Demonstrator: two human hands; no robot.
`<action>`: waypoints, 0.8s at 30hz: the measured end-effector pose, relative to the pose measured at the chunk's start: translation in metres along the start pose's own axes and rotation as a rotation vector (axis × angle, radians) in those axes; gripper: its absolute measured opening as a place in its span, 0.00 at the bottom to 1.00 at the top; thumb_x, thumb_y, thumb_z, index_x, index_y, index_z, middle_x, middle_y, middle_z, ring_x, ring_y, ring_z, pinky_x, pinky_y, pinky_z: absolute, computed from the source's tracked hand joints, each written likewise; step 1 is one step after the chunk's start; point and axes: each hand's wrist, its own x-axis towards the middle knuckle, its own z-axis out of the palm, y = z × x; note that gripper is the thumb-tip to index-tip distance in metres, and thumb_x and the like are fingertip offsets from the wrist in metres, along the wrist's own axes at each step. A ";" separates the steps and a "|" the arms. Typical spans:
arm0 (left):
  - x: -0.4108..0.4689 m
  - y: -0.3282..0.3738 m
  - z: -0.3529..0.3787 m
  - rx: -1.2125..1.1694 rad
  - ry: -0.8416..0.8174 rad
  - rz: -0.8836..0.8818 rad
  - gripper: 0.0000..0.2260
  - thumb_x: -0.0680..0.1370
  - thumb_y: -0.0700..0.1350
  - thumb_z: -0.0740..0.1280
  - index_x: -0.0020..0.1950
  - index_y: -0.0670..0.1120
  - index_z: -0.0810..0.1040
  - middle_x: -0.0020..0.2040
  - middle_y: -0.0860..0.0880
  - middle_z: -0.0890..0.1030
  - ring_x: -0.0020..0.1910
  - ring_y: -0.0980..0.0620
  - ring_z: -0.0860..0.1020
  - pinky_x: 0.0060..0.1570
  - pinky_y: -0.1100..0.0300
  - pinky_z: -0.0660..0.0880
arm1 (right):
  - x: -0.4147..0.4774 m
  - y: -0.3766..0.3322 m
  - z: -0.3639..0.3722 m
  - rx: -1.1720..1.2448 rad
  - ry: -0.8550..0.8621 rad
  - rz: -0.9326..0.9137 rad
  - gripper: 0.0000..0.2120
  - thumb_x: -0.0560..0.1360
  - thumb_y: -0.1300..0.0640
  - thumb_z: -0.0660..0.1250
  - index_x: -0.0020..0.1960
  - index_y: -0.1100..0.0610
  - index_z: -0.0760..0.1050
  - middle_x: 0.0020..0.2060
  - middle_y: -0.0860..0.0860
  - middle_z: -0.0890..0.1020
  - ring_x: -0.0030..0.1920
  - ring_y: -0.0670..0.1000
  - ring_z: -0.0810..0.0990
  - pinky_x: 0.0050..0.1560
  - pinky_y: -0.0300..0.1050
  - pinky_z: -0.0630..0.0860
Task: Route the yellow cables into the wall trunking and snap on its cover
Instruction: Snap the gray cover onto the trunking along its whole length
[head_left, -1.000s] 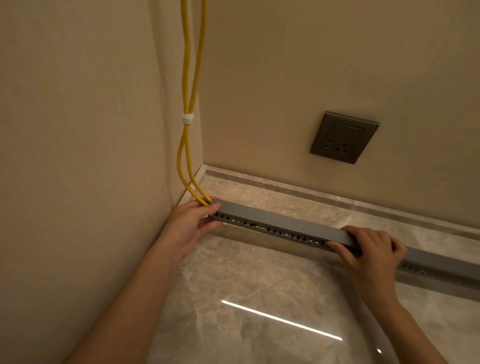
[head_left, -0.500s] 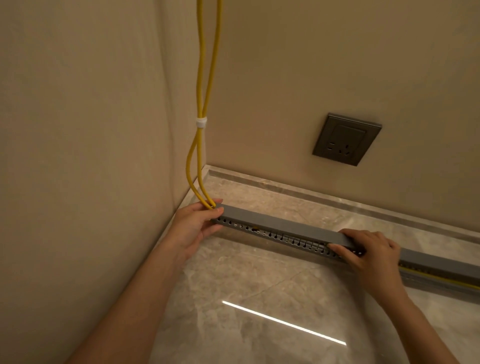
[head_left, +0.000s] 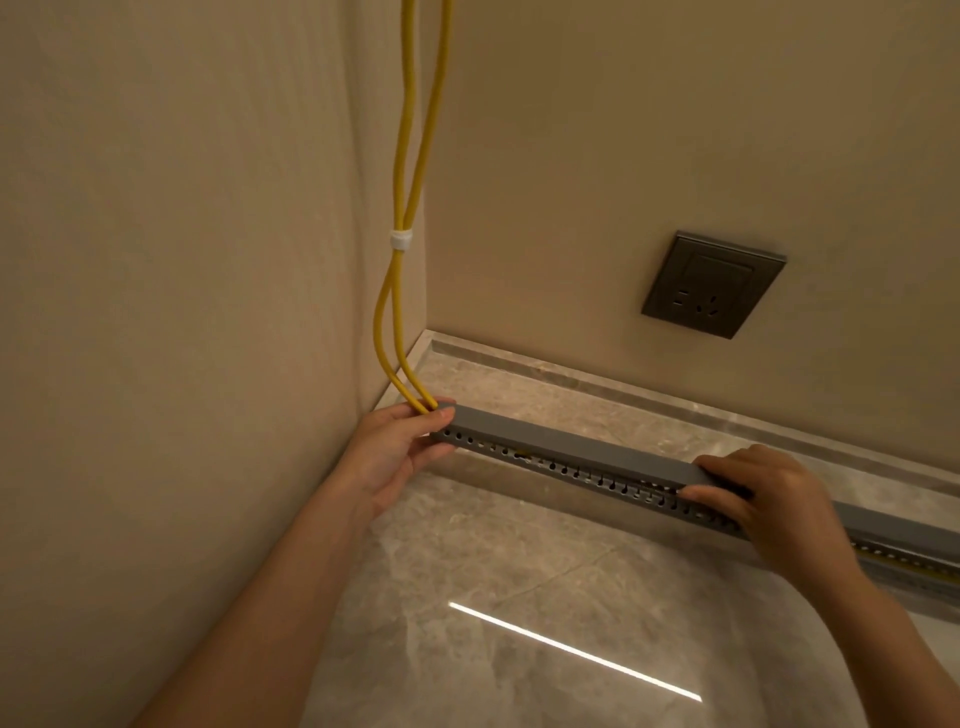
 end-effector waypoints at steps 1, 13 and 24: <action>0.000 0.000 0.000 -0.001 0.004 -0.001 0.05 0.74 0.34 0.67 0.46 0.41 0.82 0.42 0.46 0.83 0.41 0.52 0.82 0.31 0.66 0.79 | 0.001 0.000 -0.001 -0.004 -0.013 -0.010 0.18 0.65 0.47 0.67 0.42 0.61 0.83 0.29 0.52 0.80 0.30 0.52 0.76 0.29 0.48 0.75; 0.001 0.001 0.002 0.078 0.021 0.003 0.03 0.73 0.35 0.68 0.44 0.41 0.82 0.42 0.45 0.82 0.45 0.49 0.80 0.31 0.65 0.80 | -0.006 -0.006 0.006 0.018 -0.087 0.069 0.20 0.68 0.44 0.63 0.47 0.58 0.82 0.35 0.49 0.82 0.34 0.48 0.76 0.33 0.39 0.72; -0.007 0.003 -0.005 0.029 -0.104 0.085 0.09 0.70 0.32 0.70 0.47 0.43 0.82 0.41 0.48 0.85 0.41 0.54 0.84 0.35 0.66 0.79 | 0.069 -0.112 0.028 0.180 -0.161 -0.297 0.16 0.77 0.49 0.63 0.63 0.51 0.74 0.54 0.48 0.81 0.49 0.50 0.79 0.45 0.48 0.77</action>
